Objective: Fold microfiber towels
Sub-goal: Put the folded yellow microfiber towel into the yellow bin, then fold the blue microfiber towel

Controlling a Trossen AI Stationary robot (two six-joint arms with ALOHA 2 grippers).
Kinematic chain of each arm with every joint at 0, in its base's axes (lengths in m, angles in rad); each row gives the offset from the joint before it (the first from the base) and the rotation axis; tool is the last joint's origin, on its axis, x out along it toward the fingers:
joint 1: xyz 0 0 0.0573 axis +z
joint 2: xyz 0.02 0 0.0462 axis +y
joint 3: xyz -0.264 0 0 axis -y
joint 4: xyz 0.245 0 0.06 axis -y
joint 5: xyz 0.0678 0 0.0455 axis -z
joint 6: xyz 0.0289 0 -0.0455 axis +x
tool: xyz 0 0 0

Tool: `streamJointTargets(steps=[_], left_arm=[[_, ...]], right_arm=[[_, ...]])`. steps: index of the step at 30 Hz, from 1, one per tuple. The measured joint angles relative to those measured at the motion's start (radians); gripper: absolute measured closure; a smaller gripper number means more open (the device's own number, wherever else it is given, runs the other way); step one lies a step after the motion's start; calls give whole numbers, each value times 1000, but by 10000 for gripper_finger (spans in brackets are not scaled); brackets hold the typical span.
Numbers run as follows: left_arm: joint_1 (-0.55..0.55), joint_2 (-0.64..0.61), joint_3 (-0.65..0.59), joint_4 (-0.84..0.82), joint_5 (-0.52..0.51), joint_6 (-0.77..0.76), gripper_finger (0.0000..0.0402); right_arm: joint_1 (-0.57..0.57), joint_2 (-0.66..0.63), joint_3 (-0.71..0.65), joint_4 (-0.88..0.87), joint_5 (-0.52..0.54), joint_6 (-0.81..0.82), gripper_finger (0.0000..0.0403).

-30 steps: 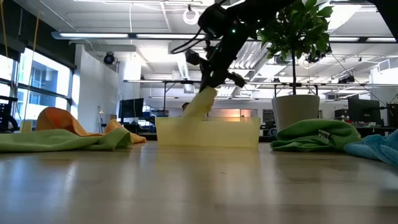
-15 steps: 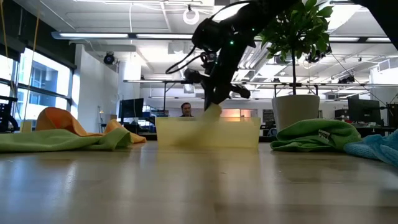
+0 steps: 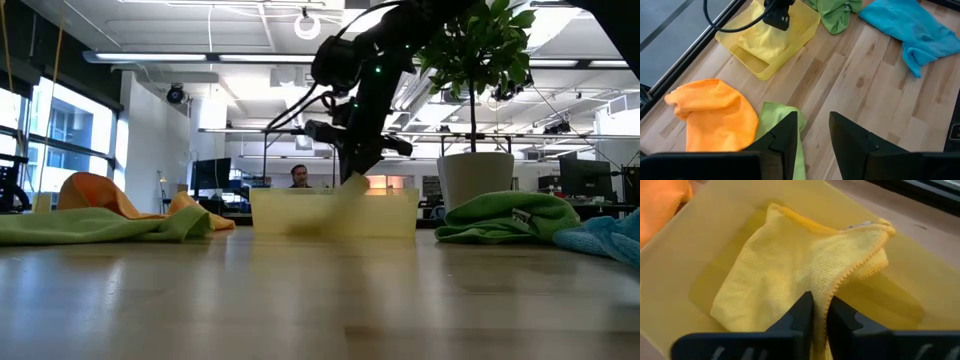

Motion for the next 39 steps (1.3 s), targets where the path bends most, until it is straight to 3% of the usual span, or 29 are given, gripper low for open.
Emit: streamJointTargets(steps=[7,11,17,23,32,39], left_arm=[[-3,0,0,0,4,-2,300],[-3,0,0,0,4,-3,300],[-3,0,0,0,3,-9,300],[-3,0,0,0,-1,-54,300],[-3,9,0,4,1,-54,300],[-3,19,0,9,29,-55,300]], right_arm=[[3,0,6,-35,-59,-65,279],[-5,-1,64,-175,-111,-94,258],[21,-8,179,-461,-58,-180,266],[124,-11,246,-764,-37,-217,277],[321,-11,193,-885,8,-123,280],[461,-42,70,-915,-34,-48,280]])
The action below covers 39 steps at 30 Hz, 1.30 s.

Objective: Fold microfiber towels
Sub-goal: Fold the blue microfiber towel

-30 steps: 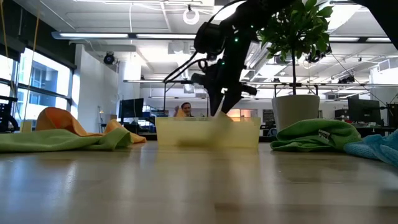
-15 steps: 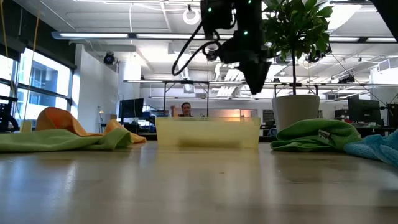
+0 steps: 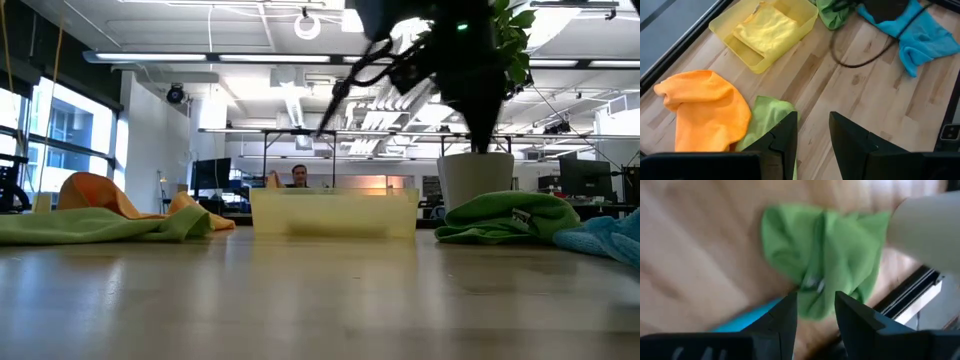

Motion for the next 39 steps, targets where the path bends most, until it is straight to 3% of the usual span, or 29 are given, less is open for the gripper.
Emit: streamJointTargets(steps=[8,12,15,19,23,27,32,39], left_arm=[[0,23,0,98,21,2,300],[0,43,1,151,51,1,300],[2,72,1,195,78,1,300],[2,106,1,255,87,0,300],[3,147,0,331,99,1,300],[6,193,-1,404,93,-1,300],[6,265,2,519,132,0,300],[-1,345,-2,586,240,-35,300]], right_arm=[[146,-168,-295,37,-220,200,280],[241,-306,-425,236,-358,369,280],[323,-407,-510,488,-423,483,280],[448,-499,-617,857,-454,591,280],[567,-509,-697,1098,-454,662,280],[656,-495,-744,1153,-462,753,279],[738,-486,-747,1099,-415,770,279],[755,-422,-747,1139,-414,738,279]])
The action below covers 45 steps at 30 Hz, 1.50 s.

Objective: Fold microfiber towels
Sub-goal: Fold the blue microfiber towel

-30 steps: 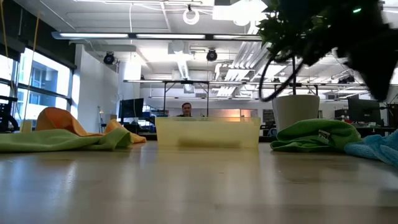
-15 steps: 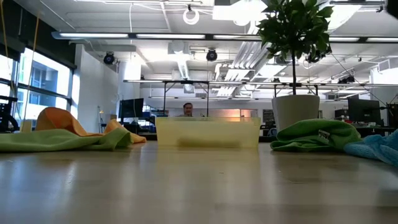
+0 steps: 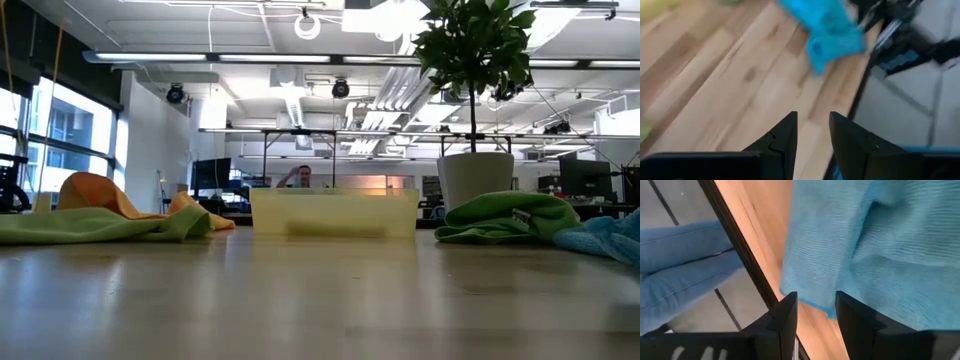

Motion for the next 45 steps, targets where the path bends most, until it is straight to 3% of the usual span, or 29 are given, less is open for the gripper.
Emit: streamJointTargets(steps=[10,19,27,31,37,45], left_arm=[[-28,57,3,152,63,-17,300],[-58,57,2,199,68,-33,300],[-60,57,2,216,68,-26,300],[-59,57,2,217,69,-16,300],[-60,57,2,216,109,27,300],[-59,57,2,214,158,105,300]], right_arm=[[-9,104,0,21,3,-50,265],[-8,170,0,244,-10,-69,263],[-2,169,1,315,21,-86,274],[-1,169,1,340,88,-87,280],[-1,169,1,382,176,-37,281],[5,169,1,391,189,90,281]])
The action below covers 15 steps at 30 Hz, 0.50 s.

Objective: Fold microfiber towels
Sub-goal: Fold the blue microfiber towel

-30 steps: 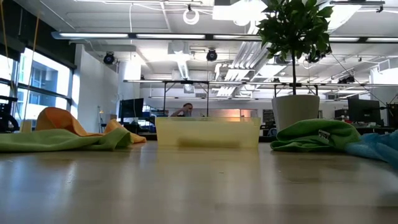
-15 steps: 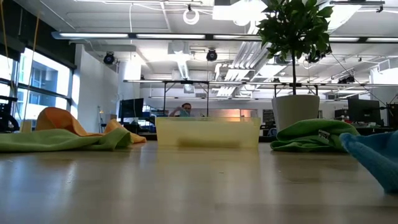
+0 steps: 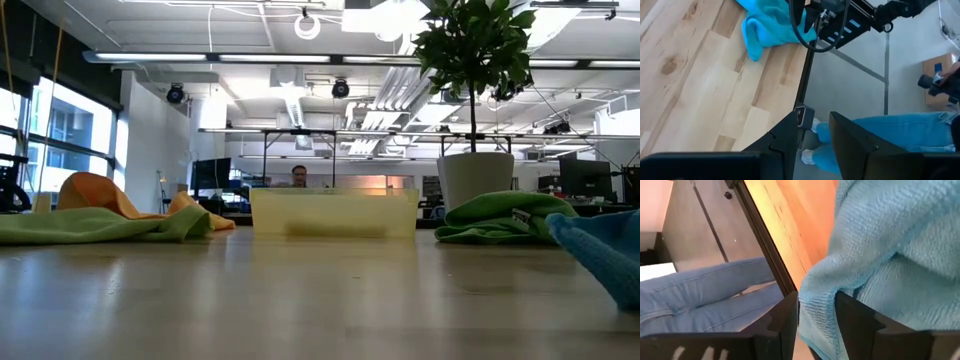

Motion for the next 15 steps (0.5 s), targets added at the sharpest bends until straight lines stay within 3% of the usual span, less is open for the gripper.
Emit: streamJointTargets(steps=[8,15], left_arm=[[0,0,0,-1,16,45,300],[0,-1,0,-1,18,62,300]], right_arm=[[18,0,0,0,-68,54,281],[19,1,0,51,-51,54,281]])
